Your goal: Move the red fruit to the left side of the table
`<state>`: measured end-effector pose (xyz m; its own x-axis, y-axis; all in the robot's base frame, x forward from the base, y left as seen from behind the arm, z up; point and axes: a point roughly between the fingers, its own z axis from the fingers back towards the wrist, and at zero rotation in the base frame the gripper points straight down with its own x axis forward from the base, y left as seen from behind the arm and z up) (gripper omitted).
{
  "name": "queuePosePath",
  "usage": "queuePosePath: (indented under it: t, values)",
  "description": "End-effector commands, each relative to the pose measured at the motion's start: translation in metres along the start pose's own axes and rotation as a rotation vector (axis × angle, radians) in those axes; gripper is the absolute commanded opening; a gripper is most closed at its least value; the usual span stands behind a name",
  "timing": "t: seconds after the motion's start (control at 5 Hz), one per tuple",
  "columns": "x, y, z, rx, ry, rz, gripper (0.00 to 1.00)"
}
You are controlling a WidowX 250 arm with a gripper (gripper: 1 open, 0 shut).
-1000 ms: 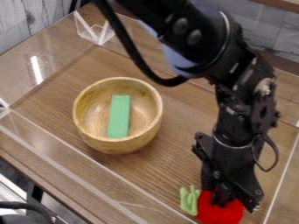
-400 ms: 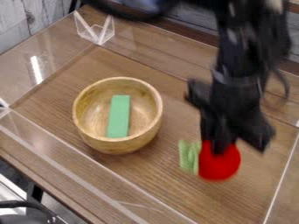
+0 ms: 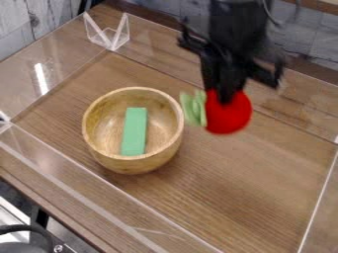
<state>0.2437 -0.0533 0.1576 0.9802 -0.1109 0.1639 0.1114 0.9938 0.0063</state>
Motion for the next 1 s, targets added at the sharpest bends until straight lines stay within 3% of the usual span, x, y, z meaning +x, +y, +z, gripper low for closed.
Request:
queuePosePath:
  t: [0.0, 0.2, 0.6, 0.8]
  values:
    - [0.012, 0.026, 0.022, 0.039, -0.078, 0.167, 0.0]
    - [0.013, 0.058, 0.027, 0.074, -0.09, 0.299, 0.0]
    - [-0.01, 0.018, 0.0, 0.052, -0.066, 0.166, 0.0]
    - [-0.001, 0.03, -0.009, 0.051, -0.076, 0.158, 0.0]
